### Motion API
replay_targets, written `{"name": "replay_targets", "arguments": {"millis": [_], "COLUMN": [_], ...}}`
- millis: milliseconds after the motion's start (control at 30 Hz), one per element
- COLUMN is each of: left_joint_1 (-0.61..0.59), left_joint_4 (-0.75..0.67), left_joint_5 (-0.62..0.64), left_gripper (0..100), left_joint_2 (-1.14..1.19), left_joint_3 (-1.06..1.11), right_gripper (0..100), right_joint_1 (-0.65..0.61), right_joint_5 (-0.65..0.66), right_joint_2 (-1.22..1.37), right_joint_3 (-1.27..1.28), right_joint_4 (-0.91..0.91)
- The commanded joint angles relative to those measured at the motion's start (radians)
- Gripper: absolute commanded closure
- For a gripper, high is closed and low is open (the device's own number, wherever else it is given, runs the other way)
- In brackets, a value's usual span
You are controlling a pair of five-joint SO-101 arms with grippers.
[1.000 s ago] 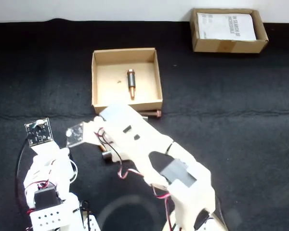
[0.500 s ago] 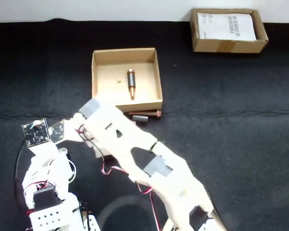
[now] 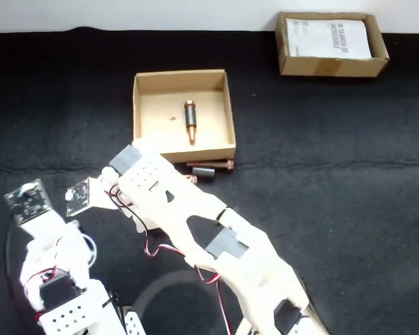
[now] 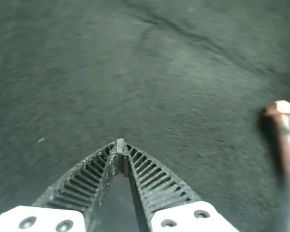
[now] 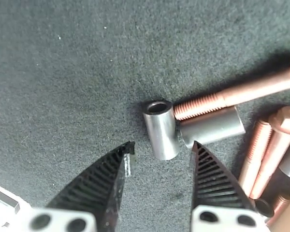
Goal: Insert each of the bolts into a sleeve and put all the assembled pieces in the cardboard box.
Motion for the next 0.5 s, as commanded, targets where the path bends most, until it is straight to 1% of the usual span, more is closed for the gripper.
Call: {"name": "replay_targets", "arguments": {"millis": [0, 33, 67, 133, 200, 267, 333, 467], "left_joint_1": [-0.105, -0.151, -0.194, -0.259, -0.297, -0.309, -0.309, -0.317], "left_joint_4": [0.031, 0.052, 0.068, 0.075, 0.074, 0.074, 0.074, 0.074], "left_joint_5": [-0.002, -0.006, -0.038, -0.147, -0.261, -0.353, -0.405, -0.417], "left_gripper": [99, 99, 99, 99, 99, 99, 99, 99], "left_joint_2": [-0.008, -0.008, -0.010, -0.010, -0.010, -0.012, -0.012, -0.012], "left_joint_3": [0.019, 0.019, 0.019, 0.019, 0.019, 0.019, 0.019, 0.019], "right_gripper": [82.5, 82.5, 82.5, 82.5, 82.5, 82.5, 82.5, 82.5], "right_joint_1": [0.004, 0.002, 0.002, 0.002, -0.008, -0.018, -0.025, -0.025], "right_joint_5": [-0.014, -0.014, -0.014, -0.014, -0.014, -0.014, -0.015, -0.015], "right_joint_2": [-0.007, -0.005, -0.002, -0.001, 0.001, 0.001, 0.001, 0.019], "right_joint_3": [-0.044, -0.044, -0.044, -0.044, -0.042, -0.039, -0.039, -0.038], "right_joint_4": [0.002, 0.002, 0.001, -0.001, -0.001, -0.001, -0.005, -0.022]}}
